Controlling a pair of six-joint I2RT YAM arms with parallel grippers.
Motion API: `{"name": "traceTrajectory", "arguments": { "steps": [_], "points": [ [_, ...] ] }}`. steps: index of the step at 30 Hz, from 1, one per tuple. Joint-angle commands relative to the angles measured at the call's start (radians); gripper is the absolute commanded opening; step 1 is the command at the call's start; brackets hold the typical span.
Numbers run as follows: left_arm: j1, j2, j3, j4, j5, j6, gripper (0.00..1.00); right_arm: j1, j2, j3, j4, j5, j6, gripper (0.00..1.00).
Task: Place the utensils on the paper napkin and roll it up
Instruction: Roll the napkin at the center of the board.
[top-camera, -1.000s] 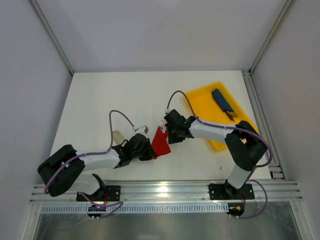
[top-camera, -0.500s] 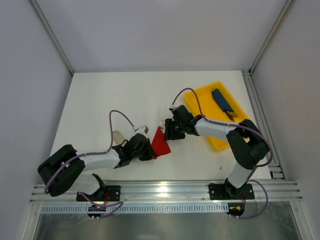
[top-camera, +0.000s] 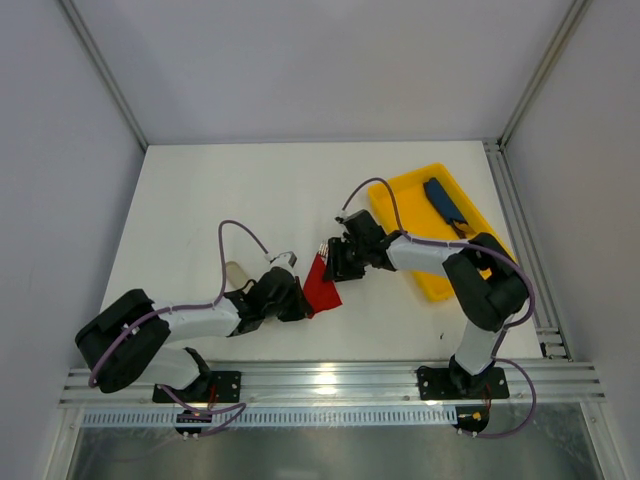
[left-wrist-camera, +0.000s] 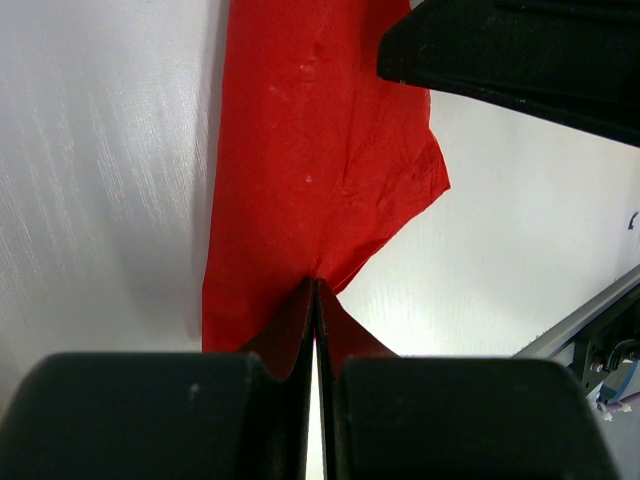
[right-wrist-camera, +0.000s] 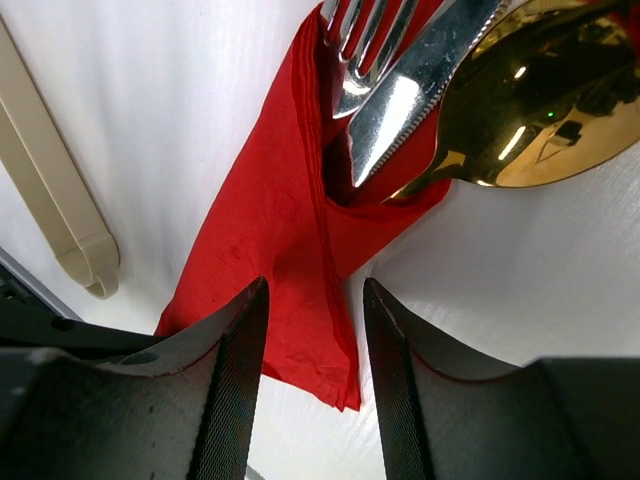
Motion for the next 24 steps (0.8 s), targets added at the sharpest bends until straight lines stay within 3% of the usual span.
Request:
{"name": "traceTrajectory", "arguments": {
  "steps": [1, 17, 24],
  "points": [
    [-0.007, 0.007, -0.006, -0.030, -0.004, 0.004, 0.00, 0.000, 0.025, 0.011, 0.029, 0.002, 0.004, 0.47],
    [-0.008, 0.007, -0.004, -0.028, -0.002, 0.001, 0.00, -0.001, 0.060, 0.000, 0.095, 0.022, 0.037, 0.33],
    [-0.008, 0.006, -0.009, -0.032, -0.005, 0.001, 0.00, -0.007, 0.042, -0.022, 0.140, 0.002, 0.046, 0.11]
  ]
}}
